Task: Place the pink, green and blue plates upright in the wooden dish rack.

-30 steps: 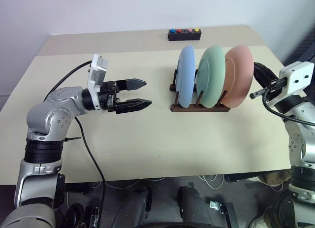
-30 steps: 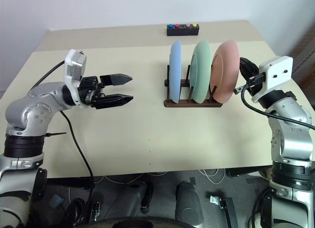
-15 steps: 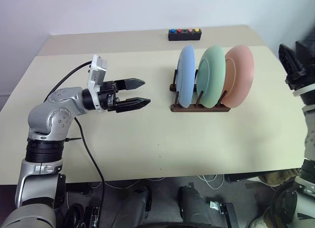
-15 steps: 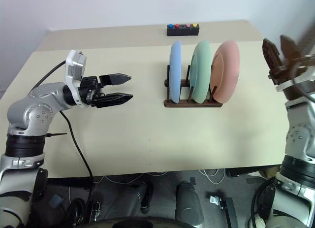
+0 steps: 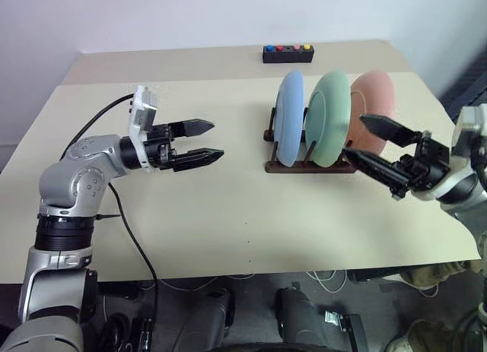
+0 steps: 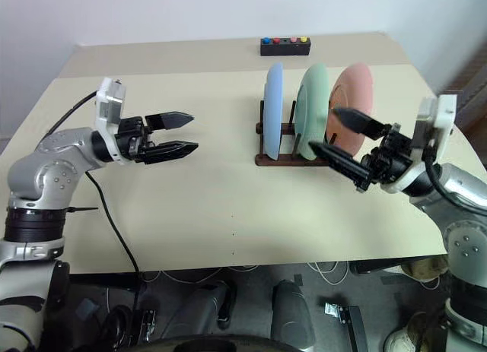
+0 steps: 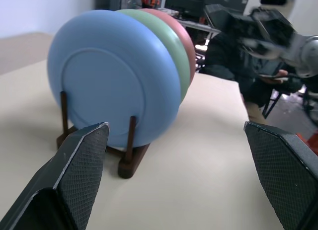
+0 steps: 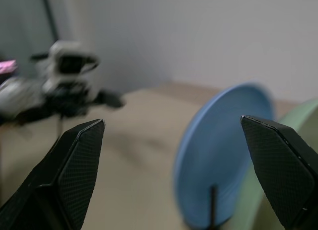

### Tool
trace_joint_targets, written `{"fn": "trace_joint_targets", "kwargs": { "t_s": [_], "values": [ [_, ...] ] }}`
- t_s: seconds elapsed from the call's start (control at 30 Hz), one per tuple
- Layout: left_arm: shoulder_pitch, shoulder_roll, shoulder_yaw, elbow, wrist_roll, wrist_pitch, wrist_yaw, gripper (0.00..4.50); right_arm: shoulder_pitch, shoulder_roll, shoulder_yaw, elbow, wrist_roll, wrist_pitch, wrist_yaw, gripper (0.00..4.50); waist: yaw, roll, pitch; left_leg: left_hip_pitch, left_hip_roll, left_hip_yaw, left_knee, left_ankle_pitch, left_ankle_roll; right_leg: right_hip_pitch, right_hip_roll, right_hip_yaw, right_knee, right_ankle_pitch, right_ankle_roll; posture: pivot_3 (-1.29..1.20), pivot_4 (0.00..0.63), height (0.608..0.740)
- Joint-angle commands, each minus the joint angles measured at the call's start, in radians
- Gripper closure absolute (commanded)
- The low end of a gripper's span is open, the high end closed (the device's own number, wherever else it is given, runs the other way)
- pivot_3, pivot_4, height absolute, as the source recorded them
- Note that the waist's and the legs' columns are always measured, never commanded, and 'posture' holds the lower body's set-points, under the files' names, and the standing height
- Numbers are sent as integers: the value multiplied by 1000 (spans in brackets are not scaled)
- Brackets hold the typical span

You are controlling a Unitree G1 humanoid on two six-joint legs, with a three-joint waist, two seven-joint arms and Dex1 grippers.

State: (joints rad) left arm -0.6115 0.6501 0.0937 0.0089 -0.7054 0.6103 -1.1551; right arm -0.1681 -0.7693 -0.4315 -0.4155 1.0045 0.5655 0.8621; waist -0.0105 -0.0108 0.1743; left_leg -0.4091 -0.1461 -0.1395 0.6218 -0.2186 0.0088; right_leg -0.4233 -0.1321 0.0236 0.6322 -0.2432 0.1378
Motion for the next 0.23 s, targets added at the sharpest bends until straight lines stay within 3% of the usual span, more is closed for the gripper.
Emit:
{"fn": "trace_joint_targets", "kwargs": {
  "t_s": [0.03, 0.23],
  "values": [
    [22, 27, 42, -46, -9, -5, 7, 0, 26, -25, 13, -14, -39, -17, 48, 32, -1, 0, 0, 0, 0, 0, 0, 0, 0, 0, 0, 0, 0, 0, 0, 0, 150, 740],
    [57, 52, 62, -94, -29, 30, 29, 0, 57, 3, 85, -6, -161, -83, 66, 32, 1, 0, 0, 0, 0, 0, 0, 0, 0, 0, 0, 0, 0, 0, 0, 0, 150, 740]
  ]
}}
